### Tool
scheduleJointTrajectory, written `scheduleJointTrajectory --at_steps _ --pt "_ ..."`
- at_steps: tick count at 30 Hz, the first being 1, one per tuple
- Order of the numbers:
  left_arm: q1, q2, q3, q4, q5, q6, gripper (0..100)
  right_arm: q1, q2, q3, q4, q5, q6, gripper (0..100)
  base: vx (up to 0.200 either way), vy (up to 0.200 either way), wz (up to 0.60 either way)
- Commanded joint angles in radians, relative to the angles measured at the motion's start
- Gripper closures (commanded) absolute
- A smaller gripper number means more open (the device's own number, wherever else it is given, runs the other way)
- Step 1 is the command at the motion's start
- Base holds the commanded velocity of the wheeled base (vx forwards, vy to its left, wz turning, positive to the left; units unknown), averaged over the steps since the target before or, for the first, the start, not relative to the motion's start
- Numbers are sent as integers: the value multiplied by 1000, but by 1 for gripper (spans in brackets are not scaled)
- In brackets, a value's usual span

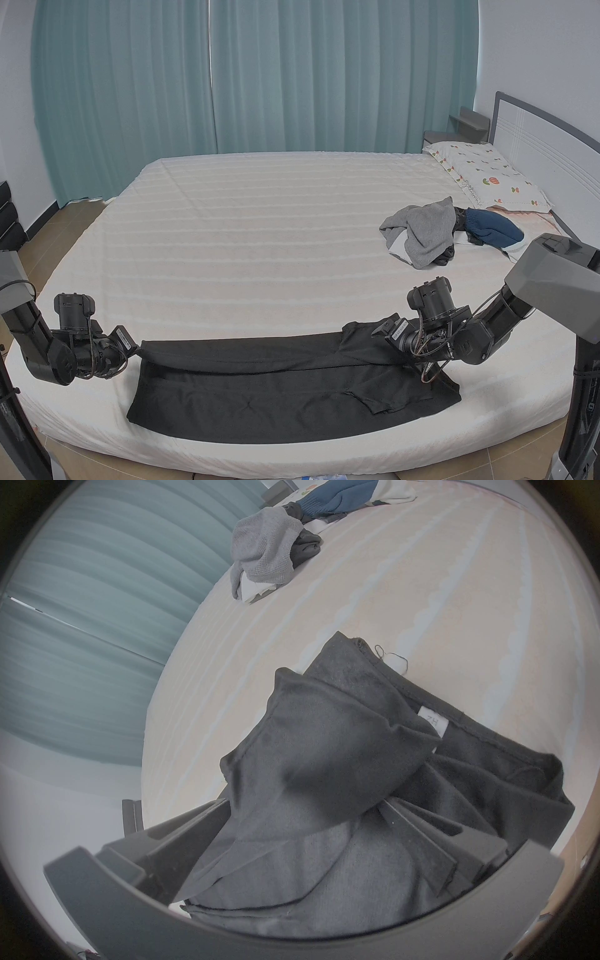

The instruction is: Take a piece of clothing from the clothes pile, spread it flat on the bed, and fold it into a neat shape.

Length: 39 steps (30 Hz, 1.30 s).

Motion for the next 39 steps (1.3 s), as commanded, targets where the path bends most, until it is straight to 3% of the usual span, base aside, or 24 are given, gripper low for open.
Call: scheduleJointTrajectory --at_steps 1,13,27,39 --pt "0 0 0 0 0 -1 100 -4 43 -29 1 -18 -1 100 0 0 0" --pt "0 0 -22 1 2 1 100 -6 46 -60 25 -82 -4 100 0 0 0" --pt "14 11 -264 12 16 -63 100 -75 56 -413 90 -87 -12 100 0 0 0" --pt "19 0 -178 6 13 -60 100 -79 25 -269 82 -82 -63 100 0 0 0"
